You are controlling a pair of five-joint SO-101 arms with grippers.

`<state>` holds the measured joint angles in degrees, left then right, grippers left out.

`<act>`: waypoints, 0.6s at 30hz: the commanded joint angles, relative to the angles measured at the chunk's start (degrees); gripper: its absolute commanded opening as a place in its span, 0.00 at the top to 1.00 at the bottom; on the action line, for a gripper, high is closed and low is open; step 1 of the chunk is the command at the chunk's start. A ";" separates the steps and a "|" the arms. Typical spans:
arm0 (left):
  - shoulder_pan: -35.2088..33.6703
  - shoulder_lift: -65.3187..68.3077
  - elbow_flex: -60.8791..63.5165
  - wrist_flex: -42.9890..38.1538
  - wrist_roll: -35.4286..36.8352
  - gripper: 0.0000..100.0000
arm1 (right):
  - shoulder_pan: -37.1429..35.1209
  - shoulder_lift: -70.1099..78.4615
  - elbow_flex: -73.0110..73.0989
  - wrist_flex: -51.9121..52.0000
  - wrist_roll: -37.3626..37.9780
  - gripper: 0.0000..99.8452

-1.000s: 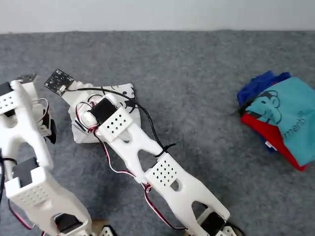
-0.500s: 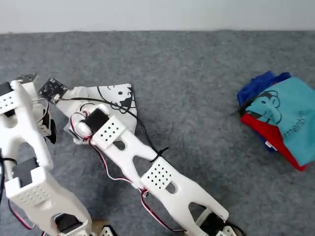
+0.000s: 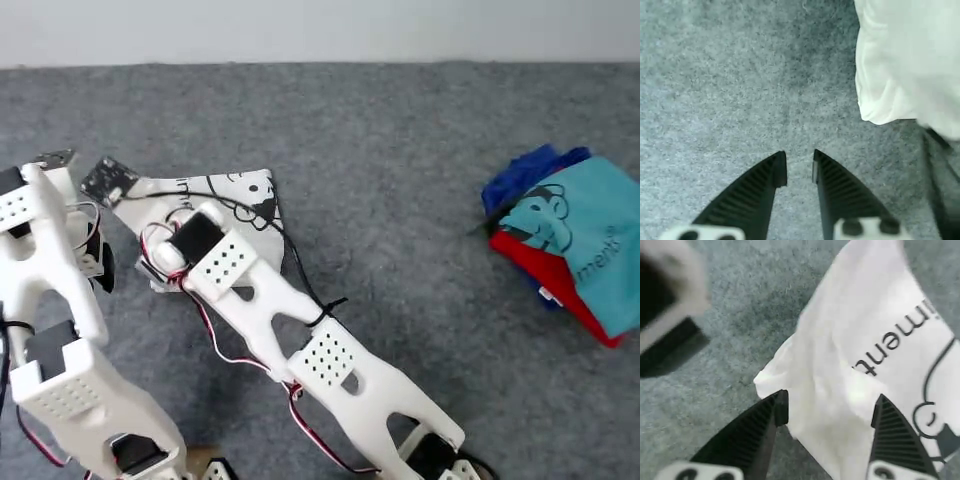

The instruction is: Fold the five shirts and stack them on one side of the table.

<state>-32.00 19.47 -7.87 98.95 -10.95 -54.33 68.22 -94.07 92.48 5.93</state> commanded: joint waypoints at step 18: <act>-0.35 -3.43 -1.63 1.41 -0.53 0.90 | 20.00 -1.63 -2.11 10.51 -0.44 0.72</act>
<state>-32.00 19.47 -7.87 98.95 -10.86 -35.87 65.23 -94.15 100.40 5.93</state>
